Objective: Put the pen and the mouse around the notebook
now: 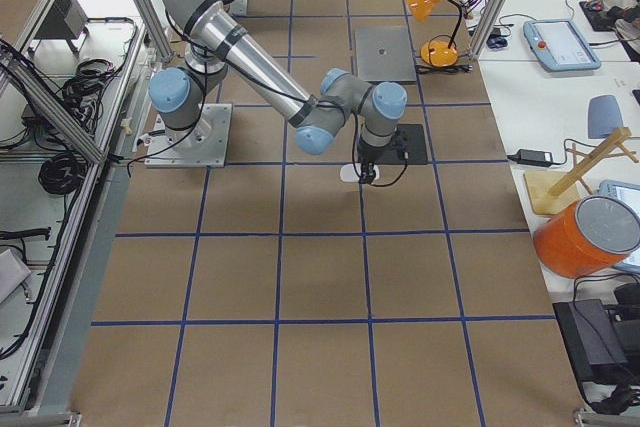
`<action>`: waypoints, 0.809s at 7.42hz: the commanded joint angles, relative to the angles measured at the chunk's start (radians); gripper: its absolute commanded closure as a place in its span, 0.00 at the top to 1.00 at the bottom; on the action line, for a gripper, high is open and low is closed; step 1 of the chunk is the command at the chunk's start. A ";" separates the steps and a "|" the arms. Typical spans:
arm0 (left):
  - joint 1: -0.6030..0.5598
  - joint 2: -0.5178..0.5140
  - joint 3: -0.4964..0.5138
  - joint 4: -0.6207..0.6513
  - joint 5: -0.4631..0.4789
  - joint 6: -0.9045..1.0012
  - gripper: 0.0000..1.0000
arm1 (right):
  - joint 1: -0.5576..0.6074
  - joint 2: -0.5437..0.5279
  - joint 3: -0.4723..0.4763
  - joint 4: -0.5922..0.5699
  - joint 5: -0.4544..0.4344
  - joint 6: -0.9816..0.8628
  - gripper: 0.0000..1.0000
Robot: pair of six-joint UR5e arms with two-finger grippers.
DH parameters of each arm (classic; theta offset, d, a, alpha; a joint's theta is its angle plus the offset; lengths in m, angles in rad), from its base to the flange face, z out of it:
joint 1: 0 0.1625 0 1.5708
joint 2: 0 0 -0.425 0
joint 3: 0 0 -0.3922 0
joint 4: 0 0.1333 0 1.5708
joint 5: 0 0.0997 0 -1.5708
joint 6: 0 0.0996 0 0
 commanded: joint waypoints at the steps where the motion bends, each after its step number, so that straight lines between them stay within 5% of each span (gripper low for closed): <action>1: 0.000 0.026 -0.004 -0.011 0.009 -0.106 0.00 | 0.175 0.077 -0.086 0.020 0.057 0.199 0.11; 3: -0.027 0.061 0.043 -0.050 0.002 -0.309 0.00 | 0.205 0.213 -0.178 -0.015 0.059 0.225 0.11; 5: -0.184 0.082 0.108 -0.118 -0.006 -0.599 0.00 | 0.205 0.251 -0.192 -0.017 0.047 0.225 0.14; 6: -0.282 0.099 0.119 -0.129 -0.008 -0.754 0.00 | 0.204 0.255 -0.184 -0.018 0.048 0.226 0.37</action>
